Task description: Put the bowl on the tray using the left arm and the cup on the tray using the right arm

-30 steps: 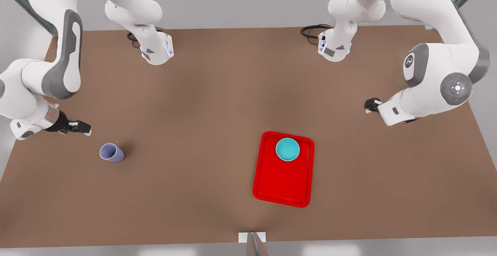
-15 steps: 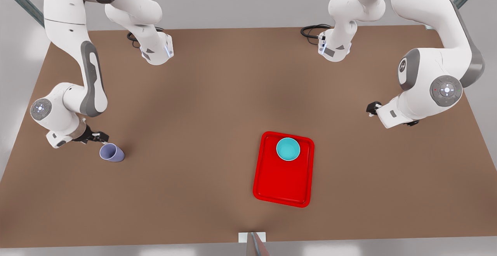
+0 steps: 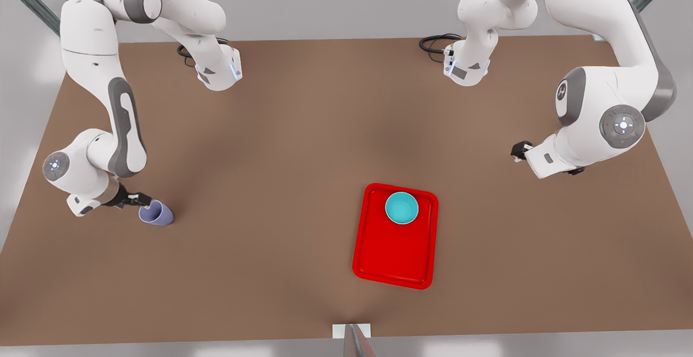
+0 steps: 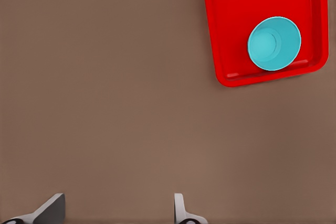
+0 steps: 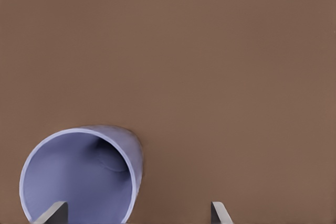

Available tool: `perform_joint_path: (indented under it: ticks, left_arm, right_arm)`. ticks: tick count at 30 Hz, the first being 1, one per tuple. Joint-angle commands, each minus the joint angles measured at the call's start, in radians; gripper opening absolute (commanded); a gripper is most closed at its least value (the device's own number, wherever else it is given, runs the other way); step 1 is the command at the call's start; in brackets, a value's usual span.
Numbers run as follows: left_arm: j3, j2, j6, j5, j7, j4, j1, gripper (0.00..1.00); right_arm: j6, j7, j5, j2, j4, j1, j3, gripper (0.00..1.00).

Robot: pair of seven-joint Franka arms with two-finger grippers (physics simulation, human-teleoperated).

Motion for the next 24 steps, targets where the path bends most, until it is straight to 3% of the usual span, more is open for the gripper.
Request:
perform_joint_path:
  ticks: [1, 3, 8, 15, 21, 24]
  left_arm:
    - [0.0, 0.0, 0.0, 0.0, 0.0, 0.0, 0.001, 1.0]
    - [0.0, 0.0, 0.0, 0.0, 0.0, 0.0, 0.001, 1.0]
    - [0.0, -0.003, 0.0, 0.0, 0.002, 0.0, 0.001, 1.0]
    - [0.0, -0.005, 0.0, 0.0, 0.003, 0.002, 0.001, 1.0]
    - [0.0, -0.003, 0.0, 0.0, 0.003, 0.002, 0.001, 1.0]
    - [0.0, -0.002, 0.005, 0.0, 0.003, 0.002, -0.001, 1.0]
  right_arm:
    - [0.006, 0.0, -0.001, 0.001, -0.006, -0.006, 0.005, 1.0]
    - [0.004, -0.009, 0.001, -0.001, -0.015, -0.017, 0.017, 0.99]
    - [0.001, -0.009, 0.033, 0.007, -0.027, -0.018, 0.022, 0.83]
    - [0.018, -0.011, 0.033, 0.035, -0.021, -0.029, 0.029, 0.77]
    - [0.016, -0.009, 0.034, 0.035, -0.019, -0.037, 0.043, 0.26]
    - [0.021, -0.009, 0.034, 0.045, -0.018, -0.037, 0.043, 0.21]
